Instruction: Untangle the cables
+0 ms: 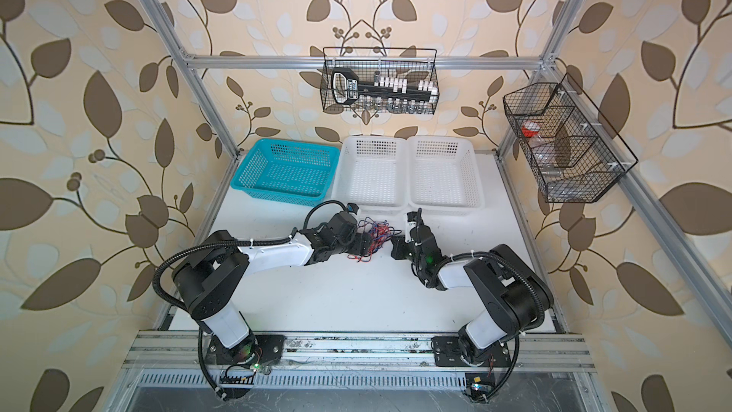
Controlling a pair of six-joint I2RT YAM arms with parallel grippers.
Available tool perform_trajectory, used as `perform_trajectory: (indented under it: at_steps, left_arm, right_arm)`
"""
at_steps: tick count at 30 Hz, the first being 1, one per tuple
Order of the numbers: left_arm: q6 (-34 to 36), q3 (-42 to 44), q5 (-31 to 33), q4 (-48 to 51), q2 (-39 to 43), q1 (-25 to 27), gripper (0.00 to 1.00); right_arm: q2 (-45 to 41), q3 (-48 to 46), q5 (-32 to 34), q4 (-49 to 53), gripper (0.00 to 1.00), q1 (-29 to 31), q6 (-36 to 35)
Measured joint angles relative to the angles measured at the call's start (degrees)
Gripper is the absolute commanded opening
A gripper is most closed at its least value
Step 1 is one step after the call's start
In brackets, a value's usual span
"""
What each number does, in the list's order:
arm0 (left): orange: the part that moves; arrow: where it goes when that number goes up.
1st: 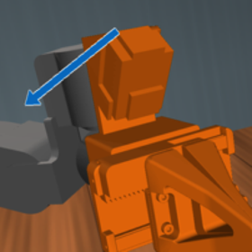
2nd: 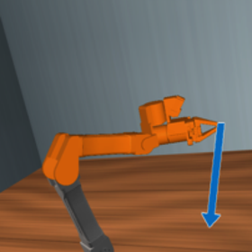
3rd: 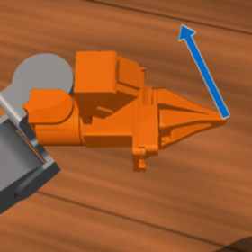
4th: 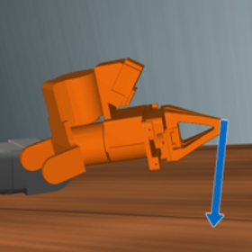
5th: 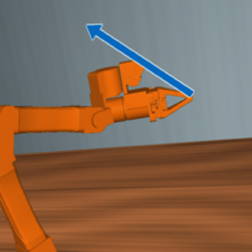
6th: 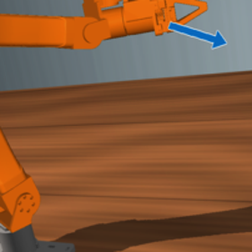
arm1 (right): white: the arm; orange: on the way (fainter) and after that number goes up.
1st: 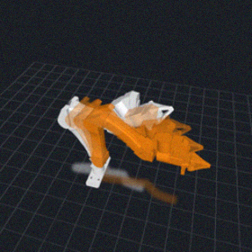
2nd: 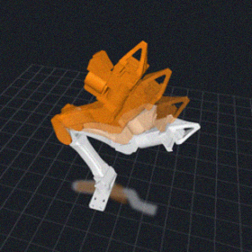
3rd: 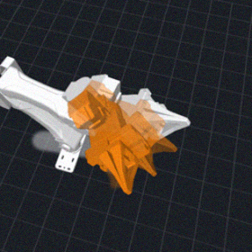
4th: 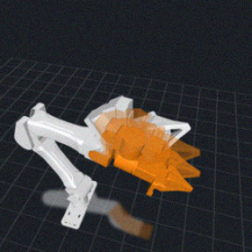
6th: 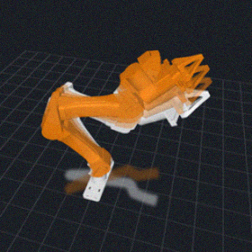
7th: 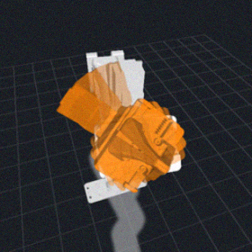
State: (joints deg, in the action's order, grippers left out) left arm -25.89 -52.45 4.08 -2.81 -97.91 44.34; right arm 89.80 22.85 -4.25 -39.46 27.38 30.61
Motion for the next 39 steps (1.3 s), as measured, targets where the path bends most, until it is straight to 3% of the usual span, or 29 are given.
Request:
perform_trajectory:
  at_steps: [6,14,19,28,39]
  left_arm:
    - [-0.02,0.0,0.0,0.02,-0.09,0.0,0.82]
    - [-0.17,-0.11,0.0,0.0,-0.07,0.0,0.81]
    - [-2.1,-0.98,0.94,-0.04,-0.07,0.0,0.48]
    - [-4.26,-1.7,4.42,0.2,-0.07,1.07,0.0]
    - [-5.75,-2.99,10.49,2.25,1.07,2.25,0.0]
  right_arm:
    - [-1.57,0.0,0.22,0.74,0.0,0.87,-1.09]
    - [-14.43,0.55,1.86,10.64,0.0,4.35,-6.36]
    - [-21.59,2.32,2.86,17.73,0.0,6.64,-9.49]
    - [-28.26,5.2,7.93,28.37,0.0,7.54,-11.17]
    - [-33.81,6.19,14.23,38.21,0.0,7.21,-10.69]
